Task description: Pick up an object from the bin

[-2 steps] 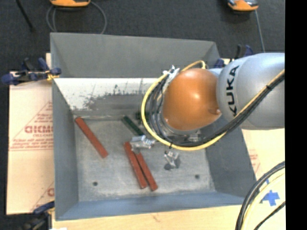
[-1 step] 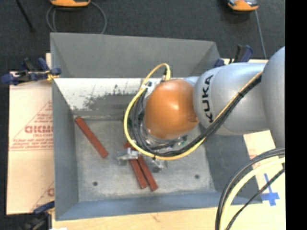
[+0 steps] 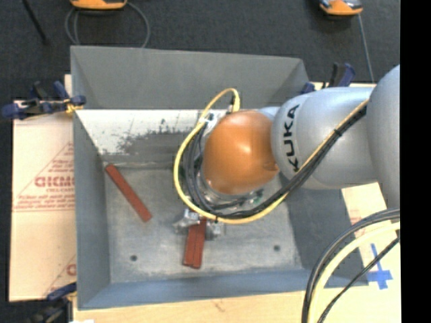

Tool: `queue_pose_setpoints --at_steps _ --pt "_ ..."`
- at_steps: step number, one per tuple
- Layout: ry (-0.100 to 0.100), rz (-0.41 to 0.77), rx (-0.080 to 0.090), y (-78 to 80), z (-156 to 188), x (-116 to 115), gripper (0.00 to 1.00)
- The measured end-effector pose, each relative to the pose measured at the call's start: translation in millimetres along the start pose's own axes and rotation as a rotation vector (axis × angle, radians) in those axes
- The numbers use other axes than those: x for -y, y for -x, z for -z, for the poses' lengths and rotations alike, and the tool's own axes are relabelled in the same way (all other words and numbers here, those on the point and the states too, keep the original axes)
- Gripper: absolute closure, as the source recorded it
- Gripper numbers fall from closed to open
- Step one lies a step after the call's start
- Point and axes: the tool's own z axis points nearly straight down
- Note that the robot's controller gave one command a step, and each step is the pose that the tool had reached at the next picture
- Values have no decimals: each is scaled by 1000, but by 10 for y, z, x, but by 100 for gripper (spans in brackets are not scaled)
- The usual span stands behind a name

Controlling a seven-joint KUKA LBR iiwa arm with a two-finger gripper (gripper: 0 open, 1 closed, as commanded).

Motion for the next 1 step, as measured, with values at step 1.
queue_pose_setpoints --at_steps 1 --pt "-7 217 -1 -715 1580 -188 100"
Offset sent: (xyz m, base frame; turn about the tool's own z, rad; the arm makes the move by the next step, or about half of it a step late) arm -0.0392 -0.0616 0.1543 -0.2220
